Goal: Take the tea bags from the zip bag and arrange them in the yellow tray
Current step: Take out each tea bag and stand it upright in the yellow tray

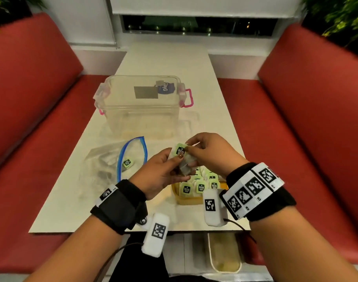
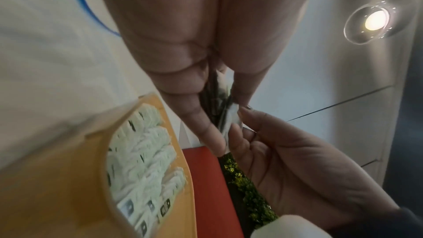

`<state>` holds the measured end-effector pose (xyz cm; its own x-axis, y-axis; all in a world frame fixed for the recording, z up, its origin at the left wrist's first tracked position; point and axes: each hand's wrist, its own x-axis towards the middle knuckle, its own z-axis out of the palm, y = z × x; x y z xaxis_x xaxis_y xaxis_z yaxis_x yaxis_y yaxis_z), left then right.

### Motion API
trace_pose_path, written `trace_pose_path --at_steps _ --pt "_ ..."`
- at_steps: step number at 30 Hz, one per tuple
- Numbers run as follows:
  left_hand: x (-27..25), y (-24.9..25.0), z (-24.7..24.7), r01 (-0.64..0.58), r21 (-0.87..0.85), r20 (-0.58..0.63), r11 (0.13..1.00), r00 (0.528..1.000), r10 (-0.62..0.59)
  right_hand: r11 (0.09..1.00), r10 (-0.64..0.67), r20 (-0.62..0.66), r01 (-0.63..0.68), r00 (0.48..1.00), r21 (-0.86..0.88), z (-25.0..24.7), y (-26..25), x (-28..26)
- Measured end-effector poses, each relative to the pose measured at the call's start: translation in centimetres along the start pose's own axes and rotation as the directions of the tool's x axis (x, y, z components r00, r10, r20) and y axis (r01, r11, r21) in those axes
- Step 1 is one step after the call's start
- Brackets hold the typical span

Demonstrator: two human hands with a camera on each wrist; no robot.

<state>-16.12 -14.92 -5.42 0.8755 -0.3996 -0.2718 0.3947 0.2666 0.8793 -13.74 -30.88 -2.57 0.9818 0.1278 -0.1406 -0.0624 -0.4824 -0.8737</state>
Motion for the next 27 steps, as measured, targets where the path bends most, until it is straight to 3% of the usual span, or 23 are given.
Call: trace_pose_path --at_steps 8,13,18,23,27 --pt "2.2 -1.1 1.6 0.018 -0.042 -0.030 0.999 0.999 -0.020 0.995 -0.033 -0.065 0.027 0.997 -0.093 -2.7 2.1 -0.9" --pt "3.0 -1.3 1.9 0.037 -0.044 -0.024 0.998 0.999 -0.038 1.000 -0.008 -0.055 0.009 0.998 0.008 -3.7 2.9 -1.3" --pt "3.7 -1.3 1.6 0.091 -0.111 -0.079 0.990 0.992 -0.100 0.993 -0.105 -0.047 0.107 0.993 0.055 -5.1 2.4 -1.9" --pt "3.6 -1.0 1.4 0.159 -0.204 0.027 0.966 0.987 -0.157 0.969 -0.169 -0.035 0.172 0.985 0.178 -5.3 1.9 -2.0" --pt "3.3 -0.6 1.7 0.155 -0.276 0.104 0.949 0.986 -0.131 0.983 -0.183 -0.034 0.184 0.982 0.003 -5.1 2.0 -2.0"
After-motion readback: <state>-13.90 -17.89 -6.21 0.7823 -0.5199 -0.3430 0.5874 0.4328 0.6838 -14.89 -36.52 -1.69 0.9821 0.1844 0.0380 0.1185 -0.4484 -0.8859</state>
